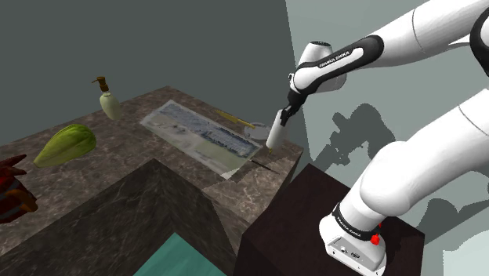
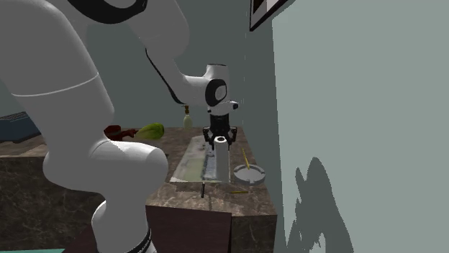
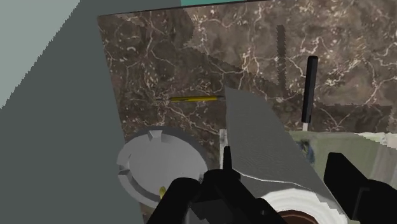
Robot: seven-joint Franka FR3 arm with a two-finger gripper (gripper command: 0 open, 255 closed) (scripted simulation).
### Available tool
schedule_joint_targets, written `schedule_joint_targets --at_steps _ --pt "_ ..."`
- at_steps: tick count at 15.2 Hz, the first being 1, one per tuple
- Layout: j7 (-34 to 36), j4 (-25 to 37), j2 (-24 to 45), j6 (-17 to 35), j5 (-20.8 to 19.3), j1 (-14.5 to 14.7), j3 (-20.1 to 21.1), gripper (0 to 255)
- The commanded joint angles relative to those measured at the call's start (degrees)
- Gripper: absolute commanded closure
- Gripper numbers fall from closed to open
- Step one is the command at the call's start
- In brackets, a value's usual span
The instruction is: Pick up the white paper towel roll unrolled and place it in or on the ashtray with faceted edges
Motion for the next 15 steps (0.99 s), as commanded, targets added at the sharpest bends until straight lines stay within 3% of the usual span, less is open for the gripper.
schedule_joint_targets --at_steps 1,8,15 --pt "-1.74 3.95 2.65 -1.36 1.51 0.62 -0.96 255" --pt "-9.02 22.13 15.83 -7.45 9.65 2.14 -3.78 255" --pt "-15.02 43.34 30.15 -16.40 17.66 -0.63 -4.23 255"
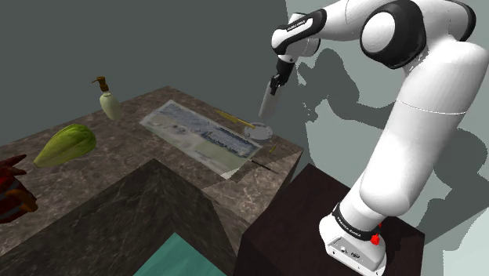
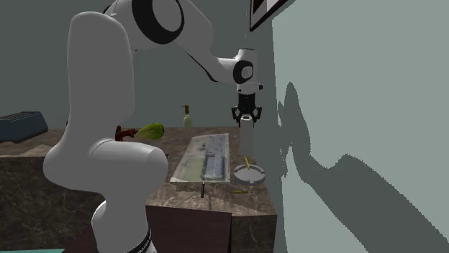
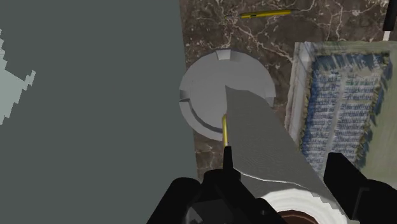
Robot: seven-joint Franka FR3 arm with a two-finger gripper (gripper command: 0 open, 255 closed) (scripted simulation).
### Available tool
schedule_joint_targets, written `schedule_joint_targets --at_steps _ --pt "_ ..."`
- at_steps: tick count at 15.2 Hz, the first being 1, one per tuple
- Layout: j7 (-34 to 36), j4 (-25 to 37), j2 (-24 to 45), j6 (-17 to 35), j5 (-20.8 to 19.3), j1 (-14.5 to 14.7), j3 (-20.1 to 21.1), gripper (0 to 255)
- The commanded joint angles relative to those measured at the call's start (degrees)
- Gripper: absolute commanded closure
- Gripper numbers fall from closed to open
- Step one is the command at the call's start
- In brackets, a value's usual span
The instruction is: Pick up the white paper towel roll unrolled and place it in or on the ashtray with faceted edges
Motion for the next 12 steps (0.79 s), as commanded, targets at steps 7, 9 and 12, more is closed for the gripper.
schedule_joint_targets --at_steps 7,9,12 --pt "-2.87 9.85 8.76 -2.26 4.46 -2.72 0.79 255" --pt "-3.19 9.05 9.34 -0.96 4.88 -2.81 0.97 255" --pt "-3.70 7.97 10.29 0.95 5.57 -2.98 1.27 255"
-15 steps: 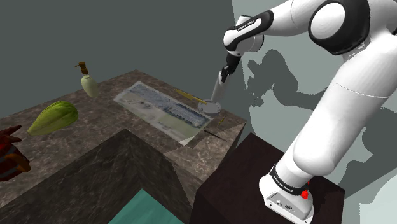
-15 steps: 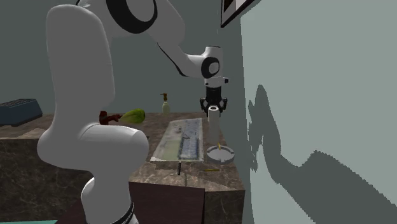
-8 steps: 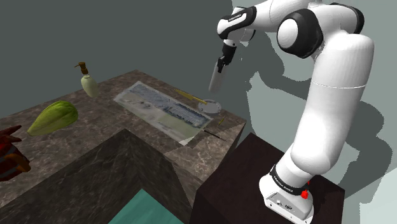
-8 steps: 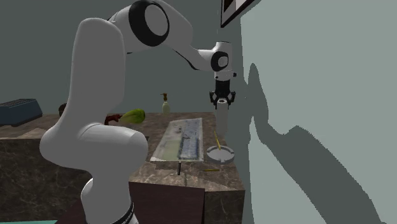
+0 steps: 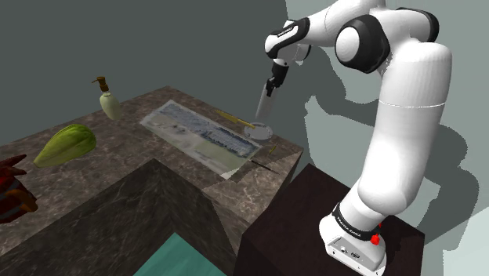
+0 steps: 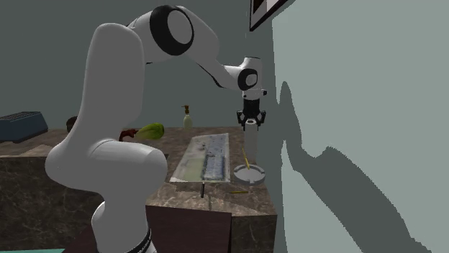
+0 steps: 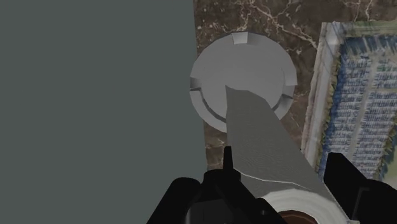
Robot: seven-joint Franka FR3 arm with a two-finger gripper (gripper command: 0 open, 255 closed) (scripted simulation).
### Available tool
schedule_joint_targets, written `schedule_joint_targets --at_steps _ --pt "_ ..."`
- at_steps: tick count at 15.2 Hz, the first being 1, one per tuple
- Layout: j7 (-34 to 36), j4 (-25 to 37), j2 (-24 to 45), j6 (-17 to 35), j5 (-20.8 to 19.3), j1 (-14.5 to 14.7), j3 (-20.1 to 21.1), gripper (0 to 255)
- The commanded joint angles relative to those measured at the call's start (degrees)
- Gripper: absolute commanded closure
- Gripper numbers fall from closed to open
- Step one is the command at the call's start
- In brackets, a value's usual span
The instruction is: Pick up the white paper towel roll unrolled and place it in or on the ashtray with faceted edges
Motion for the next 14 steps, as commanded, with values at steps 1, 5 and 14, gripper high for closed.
schedule_joint_targets --at_steps 1,5,14 --pt "-0.49 -0.44 0.96 1.30 0.64 -0.26 0.26 255" --pt "-1.23 -1.63 2.39 3.77 1.67 -0.56 0.75 255" --pt "-3.09 -3.53 6.13 9.04 4.25 -1.50 2.17 255"
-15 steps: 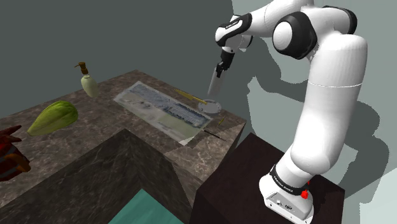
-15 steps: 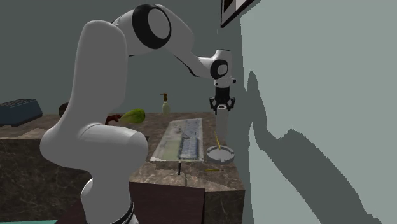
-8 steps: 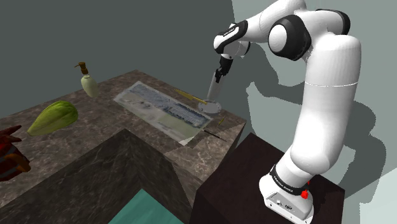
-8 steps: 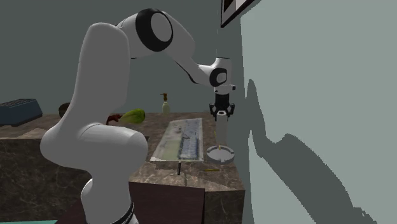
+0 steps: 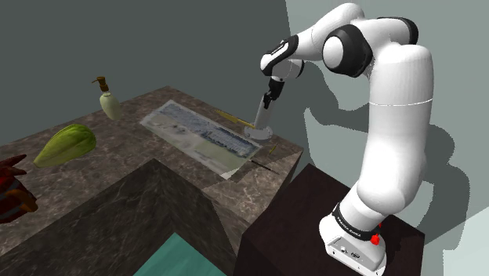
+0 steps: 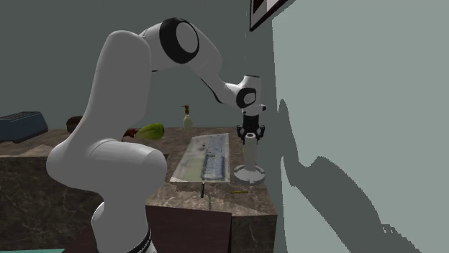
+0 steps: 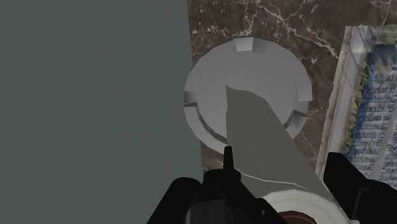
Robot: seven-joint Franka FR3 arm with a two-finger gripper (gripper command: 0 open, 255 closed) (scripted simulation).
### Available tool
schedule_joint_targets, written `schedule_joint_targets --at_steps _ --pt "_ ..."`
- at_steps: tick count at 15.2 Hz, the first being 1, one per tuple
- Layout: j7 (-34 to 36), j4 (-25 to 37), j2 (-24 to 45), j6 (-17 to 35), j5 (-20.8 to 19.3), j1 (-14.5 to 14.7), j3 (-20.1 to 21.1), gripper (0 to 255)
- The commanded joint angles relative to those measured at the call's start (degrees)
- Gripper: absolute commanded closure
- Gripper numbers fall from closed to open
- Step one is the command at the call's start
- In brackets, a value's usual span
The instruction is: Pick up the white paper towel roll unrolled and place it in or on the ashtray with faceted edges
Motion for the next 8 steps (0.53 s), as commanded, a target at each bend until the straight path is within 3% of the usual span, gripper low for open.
schedule_joint_targets --at_steps 1,8 --pt "-0.40 -0.46 0.68 1.11 0.52 -0.19 0.30 255" --pt "-0.94 -0.76 1.82 2.47 1.27 -0.51 0.78 255"
